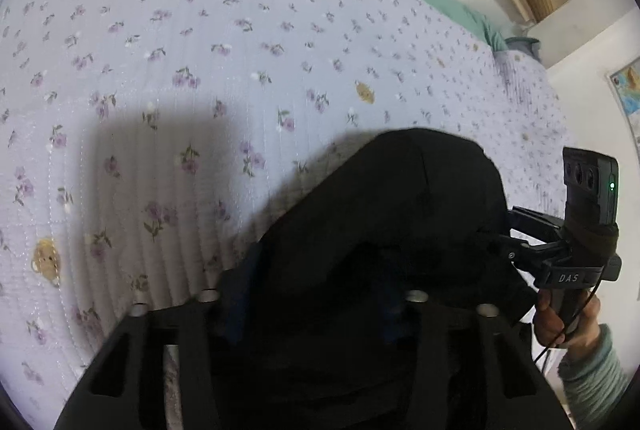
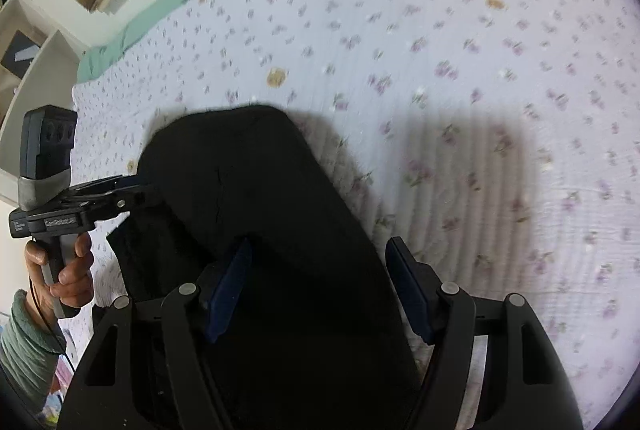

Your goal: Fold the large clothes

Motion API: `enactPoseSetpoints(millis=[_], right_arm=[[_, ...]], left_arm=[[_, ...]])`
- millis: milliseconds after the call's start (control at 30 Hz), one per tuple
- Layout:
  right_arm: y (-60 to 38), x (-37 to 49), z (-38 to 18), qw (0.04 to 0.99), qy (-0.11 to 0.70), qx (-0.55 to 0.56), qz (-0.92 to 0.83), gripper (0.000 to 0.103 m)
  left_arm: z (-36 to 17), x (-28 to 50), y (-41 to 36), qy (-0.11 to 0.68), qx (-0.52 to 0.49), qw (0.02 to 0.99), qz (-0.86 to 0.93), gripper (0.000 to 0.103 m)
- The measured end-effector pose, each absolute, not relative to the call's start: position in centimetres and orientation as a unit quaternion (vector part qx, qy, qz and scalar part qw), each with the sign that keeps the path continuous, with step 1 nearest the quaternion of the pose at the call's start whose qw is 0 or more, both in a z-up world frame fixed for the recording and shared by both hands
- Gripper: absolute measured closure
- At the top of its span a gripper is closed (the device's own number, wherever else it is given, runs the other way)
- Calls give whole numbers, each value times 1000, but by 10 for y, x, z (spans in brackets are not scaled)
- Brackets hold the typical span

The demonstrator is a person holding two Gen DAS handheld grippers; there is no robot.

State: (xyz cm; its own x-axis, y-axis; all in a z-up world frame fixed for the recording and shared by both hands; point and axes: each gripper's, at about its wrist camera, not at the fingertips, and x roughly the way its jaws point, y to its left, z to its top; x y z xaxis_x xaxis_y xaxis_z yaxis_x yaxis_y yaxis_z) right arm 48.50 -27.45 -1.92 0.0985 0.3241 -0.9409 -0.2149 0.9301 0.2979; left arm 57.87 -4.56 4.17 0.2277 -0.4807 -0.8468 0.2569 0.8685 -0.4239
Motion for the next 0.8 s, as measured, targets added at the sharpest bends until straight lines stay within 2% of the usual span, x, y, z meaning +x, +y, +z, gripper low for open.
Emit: enactPoseSetpoints(millis=[33,67,100,133,200,533,800], right_arm=[[-268,483,-24,735,651,29,187,31],[-261,480,-26,736,650,12,189,36],[-257,477,-25,740,645,-10,189,56],[-248,470,-20,751,632,-53,185,67],[-238,458,-8,764,612,-79,191,83],[-223,363,104,815,515,-126,233,86],[-223,264,159,831,485,-134,237,86]], left_arm=[[43,576,-47,574,-86,780,-236,71],[45,572,-48,571,-72,784,-232,83],[46,571,-49,569,-67,787,-230,88],[51,566,-48,563,-63,792,-226,91],[65,553,-44,543,-59,808,-222,91],[161,432,-14,441,-62,854,-268,92],[202,316,-12,415,-39,864,-281,92]])
